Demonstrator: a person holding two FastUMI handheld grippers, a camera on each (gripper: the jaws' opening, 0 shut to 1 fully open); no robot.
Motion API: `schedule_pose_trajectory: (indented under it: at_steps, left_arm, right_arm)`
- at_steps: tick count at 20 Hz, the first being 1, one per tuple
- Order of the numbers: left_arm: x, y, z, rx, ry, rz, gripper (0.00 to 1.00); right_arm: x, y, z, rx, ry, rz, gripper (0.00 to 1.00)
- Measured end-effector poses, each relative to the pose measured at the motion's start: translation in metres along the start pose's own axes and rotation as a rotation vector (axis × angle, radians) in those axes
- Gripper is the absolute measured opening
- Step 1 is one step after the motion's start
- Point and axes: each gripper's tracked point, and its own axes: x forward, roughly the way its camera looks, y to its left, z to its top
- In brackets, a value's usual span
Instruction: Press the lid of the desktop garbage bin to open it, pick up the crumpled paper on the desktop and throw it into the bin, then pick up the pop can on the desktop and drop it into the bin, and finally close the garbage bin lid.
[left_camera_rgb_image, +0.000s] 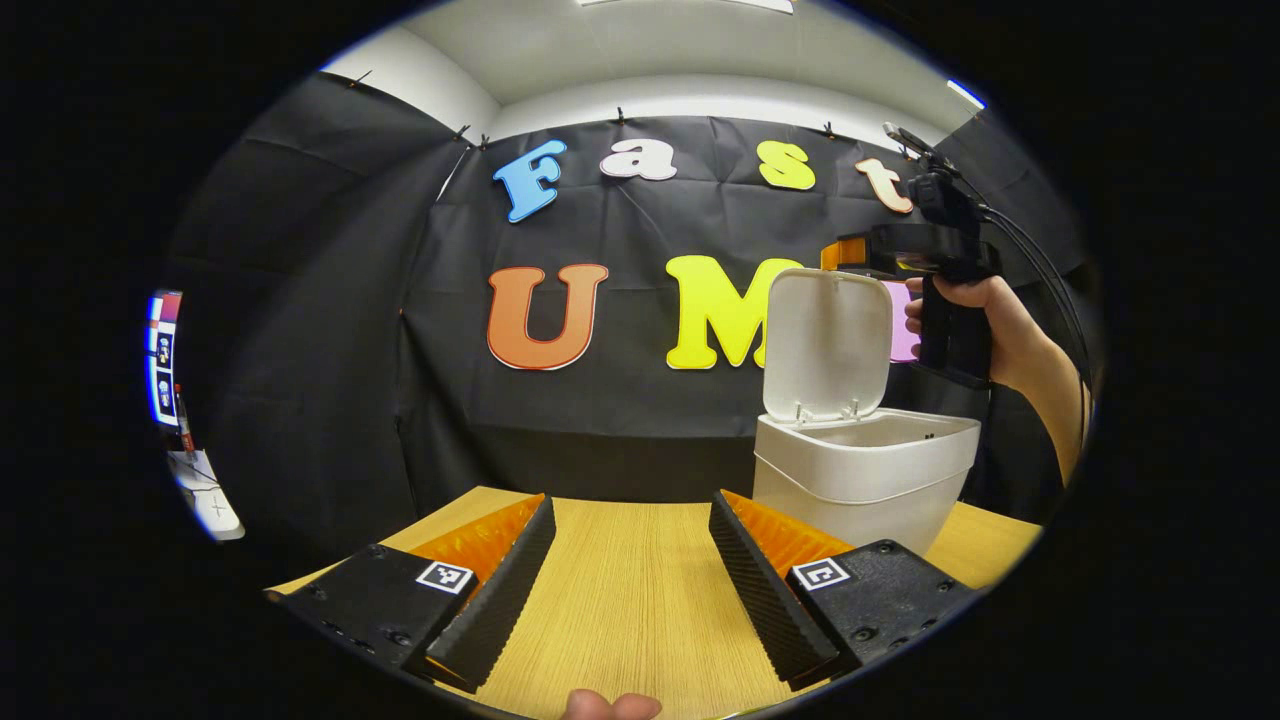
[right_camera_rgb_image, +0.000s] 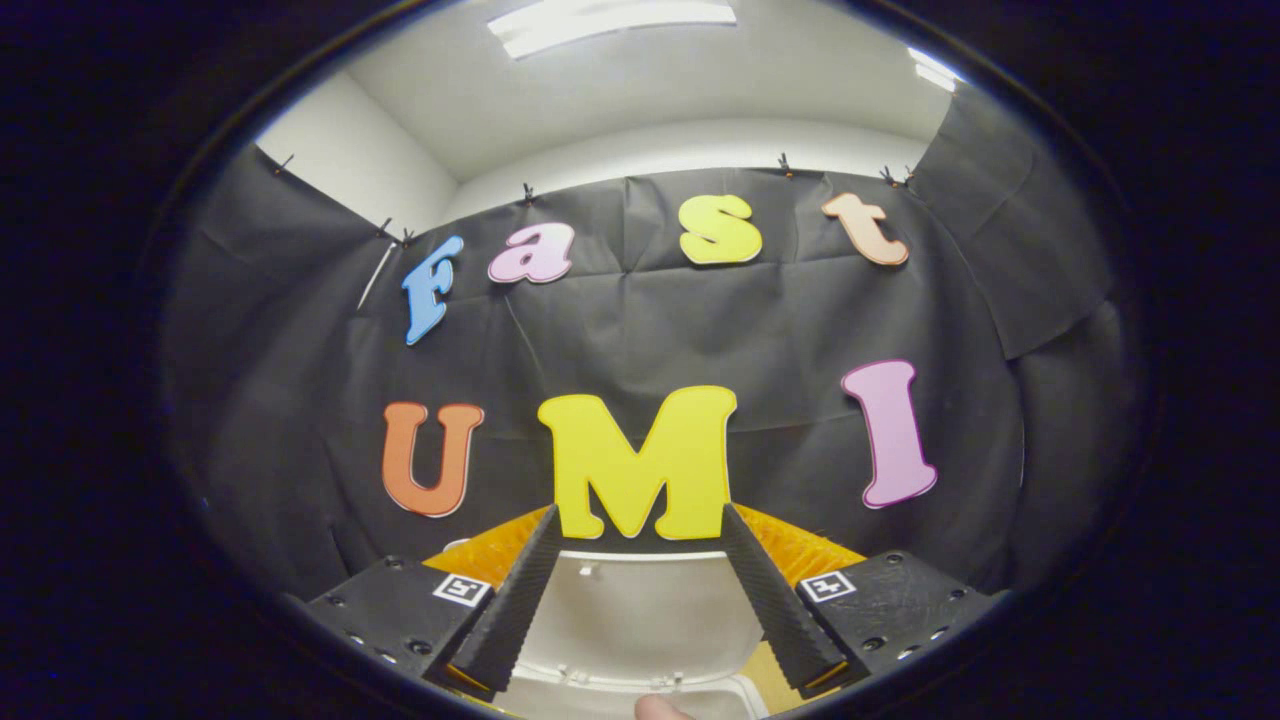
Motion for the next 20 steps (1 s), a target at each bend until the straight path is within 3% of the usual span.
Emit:
schedule_pose_trajectory:
  at_steps: [16,20]
  left_arm:
    - [-0.026,0.002,0.009,-0.014,-0.011,0.062,0.99]
    - [-0.030,-0.005,0.010,-0.031,-0.012,0.057,0.99]
  right_arm:
    - [-0.061,0.001,-0.013,0.002,0.172,0.076,0.96]
    - [-0.072,0.005,-0.049,0.010,0.308,0.116,0.93]
